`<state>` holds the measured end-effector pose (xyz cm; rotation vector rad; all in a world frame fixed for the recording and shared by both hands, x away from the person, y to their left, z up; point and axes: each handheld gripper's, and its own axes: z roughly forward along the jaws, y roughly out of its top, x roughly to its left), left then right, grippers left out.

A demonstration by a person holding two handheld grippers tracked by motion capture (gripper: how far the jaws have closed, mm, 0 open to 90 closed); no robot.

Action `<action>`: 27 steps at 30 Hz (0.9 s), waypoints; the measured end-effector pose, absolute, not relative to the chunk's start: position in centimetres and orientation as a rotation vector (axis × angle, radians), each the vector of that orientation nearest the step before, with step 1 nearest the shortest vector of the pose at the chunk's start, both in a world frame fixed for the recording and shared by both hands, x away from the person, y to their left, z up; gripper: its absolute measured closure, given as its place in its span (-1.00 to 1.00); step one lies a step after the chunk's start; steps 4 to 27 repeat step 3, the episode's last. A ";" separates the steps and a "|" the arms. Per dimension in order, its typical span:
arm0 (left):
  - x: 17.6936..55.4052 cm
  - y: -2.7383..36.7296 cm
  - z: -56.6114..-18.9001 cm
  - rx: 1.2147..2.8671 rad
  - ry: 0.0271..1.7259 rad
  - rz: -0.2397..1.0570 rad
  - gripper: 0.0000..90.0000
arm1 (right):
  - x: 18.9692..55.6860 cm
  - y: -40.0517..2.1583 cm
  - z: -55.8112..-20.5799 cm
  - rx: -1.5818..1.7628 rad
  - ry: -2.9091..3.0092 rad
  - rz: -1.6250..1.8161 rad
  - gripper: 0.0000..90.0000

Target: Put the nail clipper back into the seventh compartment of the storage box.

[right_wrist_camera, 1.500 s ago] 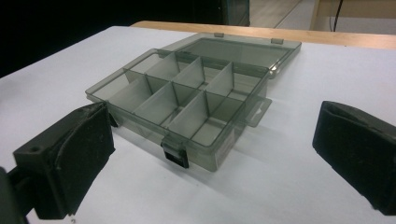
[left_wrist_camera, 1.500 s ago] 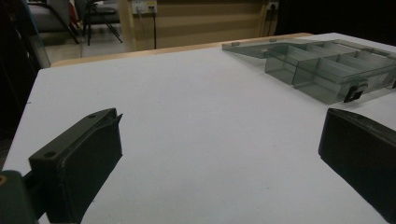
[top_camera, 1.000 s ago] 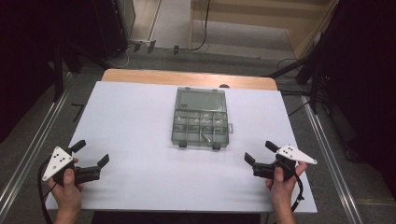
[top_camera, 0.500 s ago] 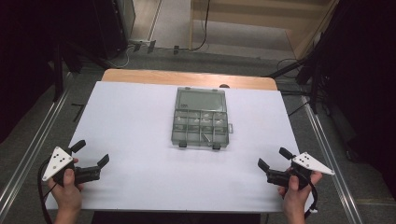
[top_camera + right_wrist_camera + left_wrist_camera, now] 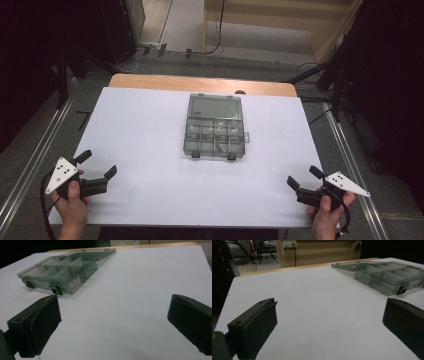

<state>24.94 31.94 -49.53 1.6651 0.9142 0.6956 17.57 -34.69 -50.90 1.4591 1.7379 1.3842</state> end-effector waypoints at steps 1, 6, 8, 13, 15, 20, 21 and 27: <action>24.9 31.9 -49.5 1.665 0.914 0.696 -1.00 | 17.6 -34.7 -50.9 1.459 1.738 1.384 -1.00; 24.9 31.9 -49.5 1.665 0.915 0.695 -1.00 | 17.6 -34.6 -50.8 1.450 1.741 1.379 -1.00; 24.9 31.9 -49.5 1.665 0.915 0.695 -1.00 | 17.6 -34.6 -50.8 1.450 1.741 1.379 -1.00; 24.9 31.9 -49.5 1.665 0.915 0.695 -1.00 | 17.6 -34.6 -50.8 1.450 1.741 1.379 -1.00; 24.9 31.9 -49.5 1.665 0.915 0.695 -1.00 | 17.6 -34.6 -50.8 1.450 1.741 1.379 -1.00; 24.9 31.9 -49.5 1.665 0.915 0.695 -1.00 | 17.6 -34.6 -50.8 1.450 1.741 1.379 -1.00; 24.9 31.9 -49.5 1.665 0.915 0.695 -1.00 | 17.6 -34.6 -50.8 1.450 1.741 1.379 -1.00; 24.9 31.9 -49.5 1.665 0.915 0.695 -1.00 | 17.6 -34.6 -50.8 1.450 1.741 1.379 -1.00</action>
